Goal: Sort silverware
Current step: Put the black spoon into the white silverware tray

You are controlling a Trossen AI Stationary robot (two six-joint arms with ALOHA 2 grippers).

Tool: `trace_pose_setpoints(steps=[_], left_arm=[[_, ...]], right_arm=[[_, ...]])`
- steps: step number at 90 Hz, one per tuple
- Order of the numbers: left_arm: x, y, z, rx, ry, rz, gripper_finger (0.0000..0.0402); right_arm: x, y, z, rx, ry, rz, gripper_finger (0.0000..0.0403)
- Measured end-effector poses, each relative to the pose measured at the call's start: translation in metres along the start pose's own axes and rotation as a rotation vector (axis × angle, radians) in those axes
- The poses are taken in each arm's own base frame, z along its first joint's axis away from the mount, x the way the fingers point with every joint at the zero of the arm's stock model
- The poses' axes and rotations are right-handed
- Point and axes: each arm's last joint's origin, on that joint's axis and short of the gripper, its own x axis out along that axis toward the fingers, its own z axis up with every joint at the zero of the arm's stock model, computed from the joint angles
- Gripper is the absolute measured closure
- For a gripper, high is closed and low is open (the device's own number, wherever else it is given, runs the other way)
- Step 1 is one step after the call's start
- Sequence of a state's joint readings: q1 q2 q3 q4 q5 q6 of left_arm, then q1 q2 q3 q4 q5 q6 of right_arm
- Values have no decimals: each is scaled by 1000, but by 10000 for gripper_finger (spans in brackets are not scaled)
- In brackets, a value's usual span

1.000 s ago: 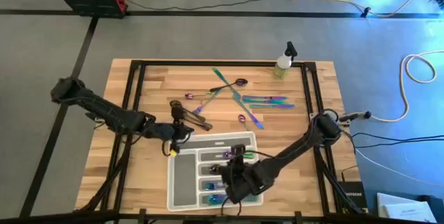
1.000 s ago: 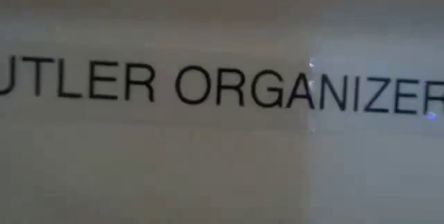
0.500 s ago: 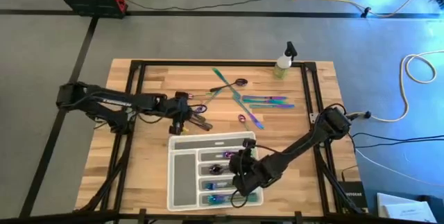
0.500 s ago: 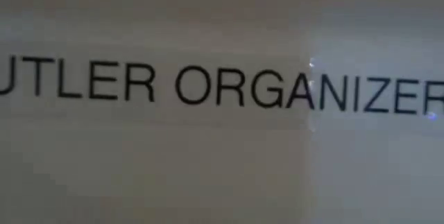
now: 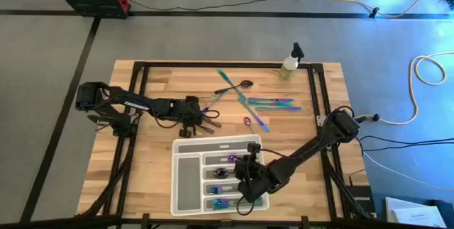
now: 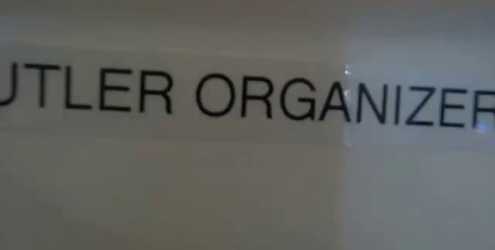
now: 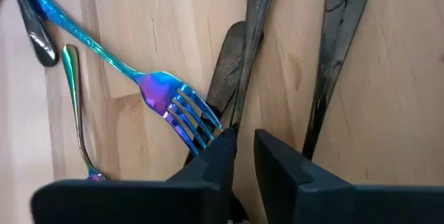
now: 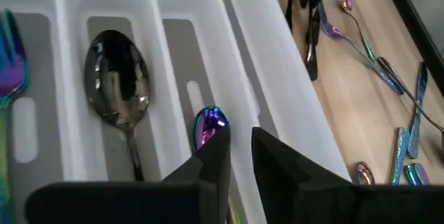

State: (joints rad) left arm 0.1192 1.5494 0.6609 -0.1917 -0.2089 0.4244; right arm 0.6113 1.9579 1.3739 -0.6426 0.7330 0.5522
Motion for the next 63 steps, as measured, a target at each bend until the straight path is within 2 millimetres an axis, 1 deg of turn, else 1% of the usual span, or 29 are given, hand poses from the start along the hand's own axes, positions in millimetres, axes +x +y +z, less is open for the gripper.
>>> trace_pose_setpoints(steps=[10, 28, 44, 63], left_arm=[[-1, 0, 0, 1, 0, 9, 360], [-6, 1, 2, 14, 23, 88, 360], [-16, -4, 7, 37, 11, 125, 360], [-20, -13, 6, 77, 47, 126, 360]], right_arm=[[0, 0, 1, 5, -3, 5, 359], [0, 1, 1, 7, -2, 11, 359], [0, 1, 1, 10, -4, 15, 359], [0, 1, 2, 14, -6, 21, 359]])
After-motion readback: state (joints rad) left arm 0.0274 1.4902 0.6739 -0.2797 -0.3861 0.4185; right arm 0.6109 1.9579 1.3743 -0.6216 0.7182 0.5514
